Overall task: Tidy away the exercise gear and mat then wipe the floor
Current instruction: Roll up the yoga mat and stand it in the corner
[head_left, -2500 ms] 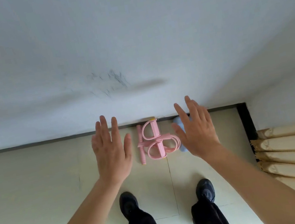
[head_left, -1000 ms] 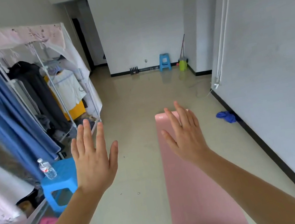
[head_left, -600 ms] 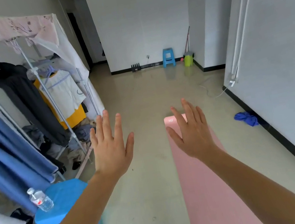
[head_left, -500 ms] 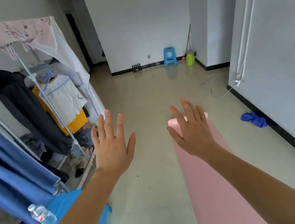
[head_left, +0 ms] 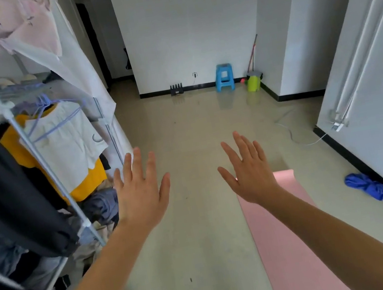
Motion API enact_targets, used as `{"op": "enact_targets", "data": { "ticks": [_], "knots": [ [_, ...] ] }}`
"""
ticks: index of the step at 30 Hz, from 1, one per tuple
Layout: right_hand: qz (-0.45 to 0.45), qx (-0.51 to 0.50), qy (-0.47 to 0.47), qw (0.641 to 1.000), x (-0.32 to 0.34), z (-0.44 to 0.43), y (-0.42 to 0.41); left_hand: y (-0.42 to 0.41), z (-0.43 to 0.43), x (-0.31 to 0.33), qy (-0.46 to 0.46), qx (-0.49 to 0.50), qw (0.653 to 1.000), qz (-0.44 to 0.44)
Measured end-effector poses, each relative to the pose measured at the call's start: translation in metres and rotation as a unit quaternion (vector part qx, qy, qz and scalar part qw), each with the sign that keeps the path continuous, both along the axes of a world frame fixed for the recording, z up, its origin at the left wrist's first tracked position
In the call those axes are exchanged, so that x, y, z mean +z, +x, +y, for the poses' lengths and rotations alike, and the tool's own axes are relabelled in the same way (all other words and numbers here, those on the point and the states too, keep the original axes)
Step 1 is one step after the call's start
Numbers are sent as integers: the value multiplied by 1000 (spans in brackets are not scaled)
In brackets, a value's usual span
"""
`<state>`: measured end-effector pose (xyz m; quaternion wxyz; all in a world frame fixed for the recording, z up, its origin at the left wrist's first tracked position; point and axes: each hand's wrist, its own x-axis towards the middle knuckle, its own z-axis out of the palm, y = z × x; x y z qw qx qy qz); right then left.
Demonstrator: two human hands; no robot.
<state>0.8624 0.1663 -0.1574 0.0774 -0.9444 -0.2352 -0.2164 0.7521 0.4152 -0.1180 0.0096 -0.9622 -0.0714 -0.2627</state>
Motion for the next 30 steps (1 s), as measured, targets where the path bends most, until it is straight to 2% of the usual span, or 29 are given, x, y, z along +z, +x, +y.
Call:
{"op": "enact_targets", "data": {
  "ticks": [4, 8, 14, 18, 24, 30],
  "knots": [
    [9, -49, -1, 999, 10, 36, 99, 127, 48, 18, -1, -43, 999, 9],
    [7, -100, 0, 995, 16, 43, 191, 255, 61, 33, -4, -91, 996, 20],
    [5, -166, 26, 986, -11, 51, 368, 458, 63, 6, 14, -122, 992, 34],
    [22, -177, 38, 983, -20, 58, 494, 587, 64, 4, 16, -132, 990, 45],
    [51, -191, 21, 980, 14, 89, 689, 770, 98, 30, 33, -133, 990, 34],
    [46, -207, 0, 977, 3, 110, 848, 945, 130, 8, 7, -164, 986, 31]
  ]
}}
